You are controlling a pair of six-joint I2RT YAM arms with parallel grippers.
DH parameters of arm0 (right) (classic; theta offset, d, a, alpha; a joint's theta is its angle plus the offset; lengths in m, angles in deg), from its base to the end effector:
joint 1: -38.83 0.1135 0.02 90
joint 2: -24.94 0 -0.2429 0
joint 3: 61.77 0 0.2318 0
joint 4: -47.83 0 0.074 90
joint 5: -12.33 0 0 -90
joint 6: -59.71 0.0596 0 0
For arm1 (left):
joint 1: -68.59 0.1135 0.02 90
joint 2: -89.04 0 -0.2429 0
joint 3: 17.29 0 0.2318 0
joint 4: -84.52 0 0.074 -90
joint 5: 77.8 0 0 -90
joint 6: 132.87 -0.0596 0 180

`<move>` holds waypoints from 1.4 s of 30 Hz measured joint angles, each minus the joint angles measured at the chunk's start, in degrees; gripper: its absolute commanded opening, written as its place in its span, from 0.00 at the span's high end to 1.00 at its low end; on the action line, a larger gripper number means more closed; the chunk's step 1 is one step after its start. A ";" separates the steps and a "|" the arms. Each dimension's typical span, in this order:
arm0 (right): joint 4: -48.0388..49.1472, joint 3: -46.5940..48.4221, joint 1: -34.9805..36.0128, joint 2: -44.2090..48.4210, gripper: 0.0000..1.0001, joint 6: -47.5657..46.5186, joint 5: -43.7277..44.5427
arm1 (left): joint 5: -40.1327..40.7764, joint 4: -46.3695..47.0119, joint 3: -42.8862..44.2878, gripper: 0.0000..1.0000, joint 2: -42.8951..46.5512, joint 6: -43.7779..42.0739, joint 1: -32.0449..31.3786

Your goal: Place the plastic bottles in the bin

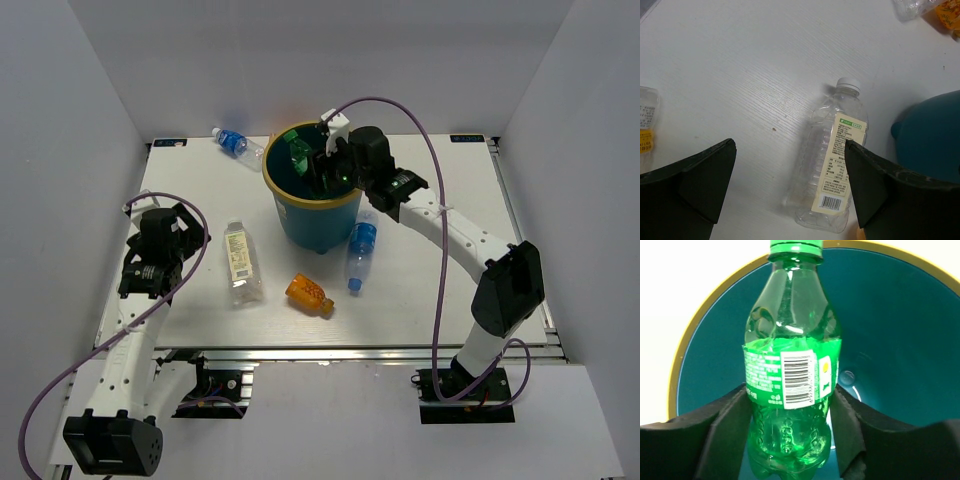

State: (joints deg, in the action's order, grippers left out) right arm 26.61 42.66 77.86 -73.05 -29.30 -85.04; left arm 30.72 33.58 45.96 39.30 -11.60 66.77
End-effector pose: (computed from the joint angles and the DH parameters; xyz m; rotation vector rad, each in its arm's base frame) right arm 0.3159 0.2659 0.3461 -0.6962 1.7353 0.6053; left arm 0.1926 0.0128 0.2737 -0.7233 2.0620 0.0341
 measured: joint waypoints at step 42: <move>4.92 -40.72 -6.43 50.36 0.11 6.49 19.39 | -11.06 7.13 -5.99 0.02 -20.11 8.61 -15.17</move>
State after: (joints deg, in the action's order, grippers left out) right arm 31.53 1.94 71.43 -22.69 -22.80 -65.66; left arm 19.66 40.71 39.97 19.19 -2.99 51.60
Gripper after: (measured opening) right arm 0.895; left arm 0.983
